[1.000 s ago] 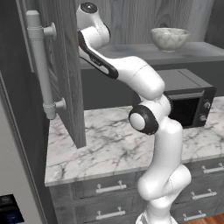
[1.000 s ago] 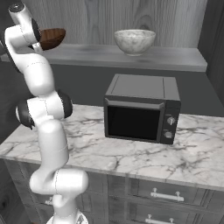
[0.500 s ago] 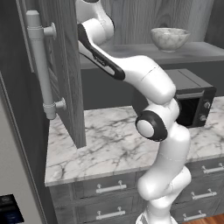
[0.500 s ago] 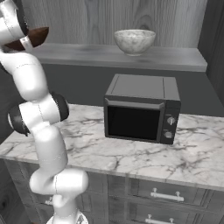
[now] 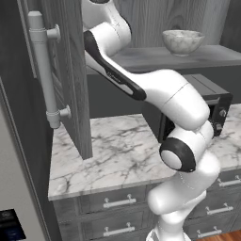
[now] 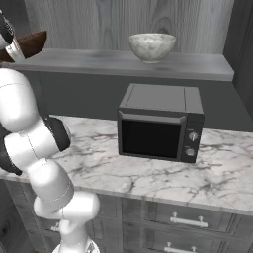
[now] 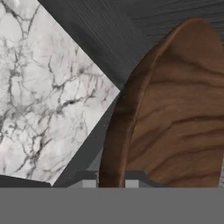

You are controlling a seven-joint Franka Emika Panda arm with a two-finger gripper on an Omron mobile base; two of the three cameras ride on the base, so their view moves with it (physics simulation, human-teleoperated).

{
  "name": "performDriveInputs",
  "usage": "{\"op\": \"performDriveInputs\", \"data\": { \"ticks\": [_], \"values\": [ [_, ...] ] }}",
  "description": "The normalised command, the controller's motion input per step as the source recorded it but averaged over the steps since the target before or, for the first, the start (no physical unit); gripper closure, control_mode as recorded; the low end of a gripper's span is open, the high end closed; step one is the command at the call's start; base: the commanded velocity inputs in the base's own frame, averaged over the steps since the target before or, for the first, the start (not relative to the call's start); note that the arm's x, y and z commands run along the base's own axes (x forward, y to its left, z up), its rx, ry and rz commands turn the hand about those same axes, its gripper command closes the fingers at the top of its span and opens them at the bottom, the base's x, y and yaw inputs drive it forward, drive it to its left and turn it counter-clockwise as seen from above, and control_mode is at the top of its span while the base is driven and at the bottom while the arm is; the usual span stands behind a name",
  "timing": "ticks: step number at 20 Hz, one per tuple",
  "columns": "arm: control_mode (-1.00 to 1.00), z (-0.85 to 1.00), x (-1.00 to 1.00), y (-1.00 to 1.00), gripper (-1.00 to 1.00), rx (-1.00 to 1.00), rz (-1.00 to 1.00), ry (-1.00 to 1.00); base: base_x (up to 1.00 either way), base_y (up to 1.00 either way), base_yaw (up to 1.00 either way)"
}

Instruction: Move the bowls from the cabinet to the plates on the dining table.

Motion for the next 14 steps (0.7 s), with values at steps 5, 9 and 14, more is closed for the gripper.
{"op": "performDriveInputs", "data": {
  "ticks": [5, 9, 14],
  "values": [
    [-1.00, -0.42, -0.43, -0.72, 1.00, 0.00, 0.00, -0.04, 0.00, 0.00, 0.00],
    [-1.00, -0.38, -0.39, -0.70, 1.00, 0.00, 0.00, -0.04, 0.00, 0.00, 0.00],
    [-1.00, -0.29, -0.53, -0.48, 1.00, 0.00, 0.00, -0.06, 0.00, 0.00, 0.00]
  ]
}}
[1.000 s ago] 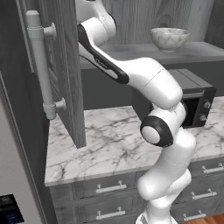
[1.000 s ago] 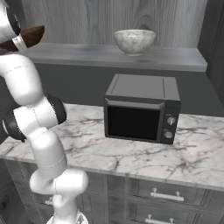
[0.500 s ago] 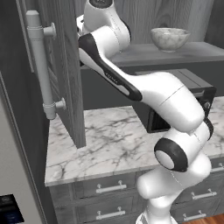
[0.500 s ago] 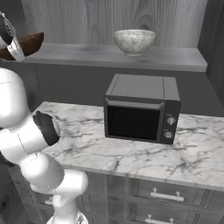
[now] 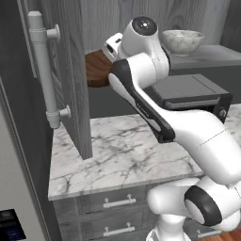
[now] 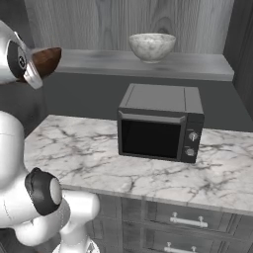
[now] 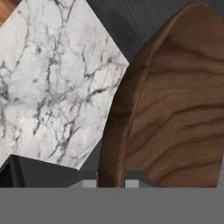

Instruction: Move the bowls from the cabinet to the plates on the dining table.

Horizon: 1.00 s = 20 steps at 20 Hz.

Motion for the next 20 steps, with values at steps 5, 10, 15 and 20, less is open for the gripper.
{"op": "performDriveInputs", "data": {
  "ticks": [5, 10, 15, 20],
  "values": [
    [-1.00, -0.30, -0.55, -0.42, 1.00, 0.00, 0.00, -0.06, 0.00, 0.00, 0.00],
    [-1.00, -0.21, -0.58, -0.42, 1.00, 0.00, 0.00, -0.06, 0.00, 0.00, 0.00],
    [-1.00, -0.12, -0.58, -0.40, 1.00, 0.01, 0.00, -0.06, 0.00, 0.00, 0.00],
    [-1.00, -0.02, -0.70, -0.33, 1.00, 0.01, 0.00, -0.09, 0.00, 0.00, 0.00]
  ]
}}
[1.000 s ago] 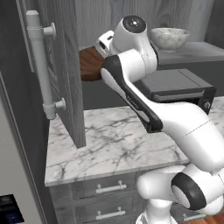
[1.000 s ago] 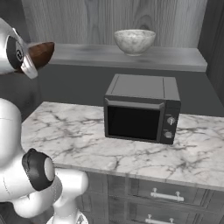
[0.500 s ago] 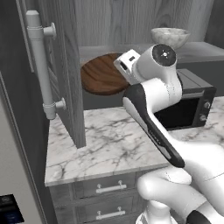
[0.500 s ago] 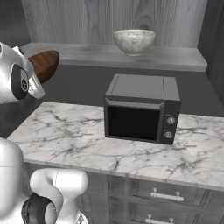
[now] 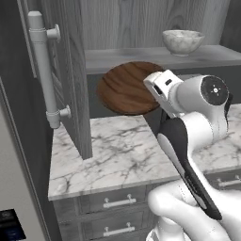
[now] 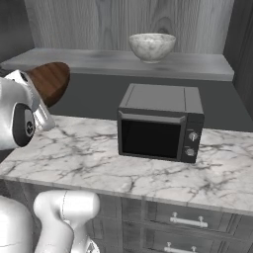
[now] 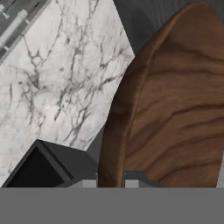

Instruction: Move the bowls from the cabinet to the plates on the dining table.

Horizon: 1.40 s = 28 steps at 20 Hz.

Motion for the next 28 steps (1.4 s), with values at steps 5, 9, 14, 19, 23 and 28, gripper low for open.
{"op": "performDriveInputs", "data": {
  "ticks": [5, 9, 14, 19, 23, 28],
  "values": [
    [-1.00, 0.06, -0.99, -0.08, 1.00, 0.00, 0.00, -0.13, 0.00, 0.00, 0.00],
    [-1.00, -0.05, -0.79, -0.14, 1.00, 0.00, 0.00, -0.08, 0.00, 0.00, 0.00],
    [-1.00, -0.40, -0.31, -0.35, 1.00, 0.00, 0.00, -0.01, 0.00, 0.00, 0.00],
    [-1.00, -0.44, -0.27, -0.32, 1.00, 0.00, 0.00, 0.00, 0.00, 0.00, 0.00],
    [-1.00, -0.66, -0.06, -0.37, 1.00, 0.00, 0.00, 0.00, 0.00, 0.00, 0.00],
    [-1.00, -0.78, 0.10, -0.41, 1.00, 0.00, 0.00, 0.00, 0.00, 0.00, 0.00]
  ]
}}
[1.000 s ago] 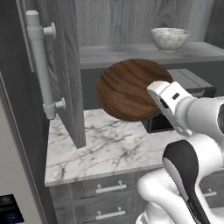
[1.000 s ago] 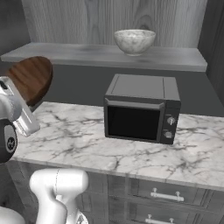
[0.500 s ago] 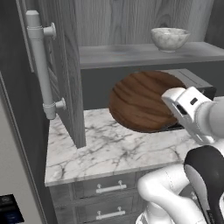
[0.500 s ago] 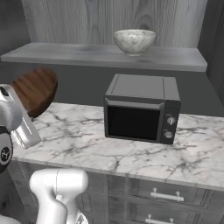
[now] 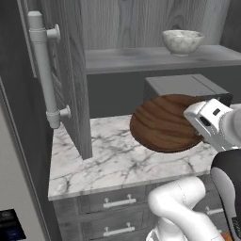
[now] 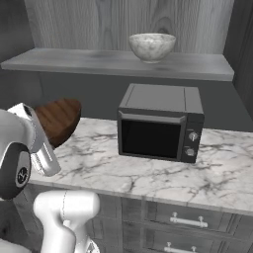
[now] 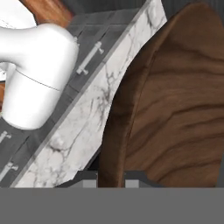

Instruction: Move the bowls from the cabinet to the plates on the dining table.

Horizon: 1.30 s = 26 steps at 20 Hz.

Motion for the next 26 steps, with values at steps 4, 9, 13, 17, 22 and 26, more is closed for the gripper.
{"op": "performDriveInputs", "data": {
  "ticks": [4, 9, 13, 17, 22, 26],
  "values": [
    [-1.00, -0.82, 0.23, -0.39, 1.00, 0.00, 0.00, 0.00, 0.00, 0.00, 0.00],
    [-1.00, -0.64, 0.18, -0.36, 1.00, 0.00, 0.00, 0.00, 0.00, 0.00, 0.00],
    [-1.00, -0.46, 0.09, -0.37, 1.00, -0.01, 0.00, -0.02, 0.00, 0.00, 0.00],
    [-1.00, -0.41, 0.14, -0.31, 1.00, -0.03, 0.00, -0.02, 0.00, 0.00, 0.00],
    [-1.00, -0.26, 0.20, -0.11, 1.00, -0.02, 0.00, -0.04, 0.00, 0.00, 0.00],
    [-1.00, -0.24, 0.31, 0.00, 1.00, 0.00, 0.00, -0.05, 0.00, 0.00, 0.00]
  ]
}}
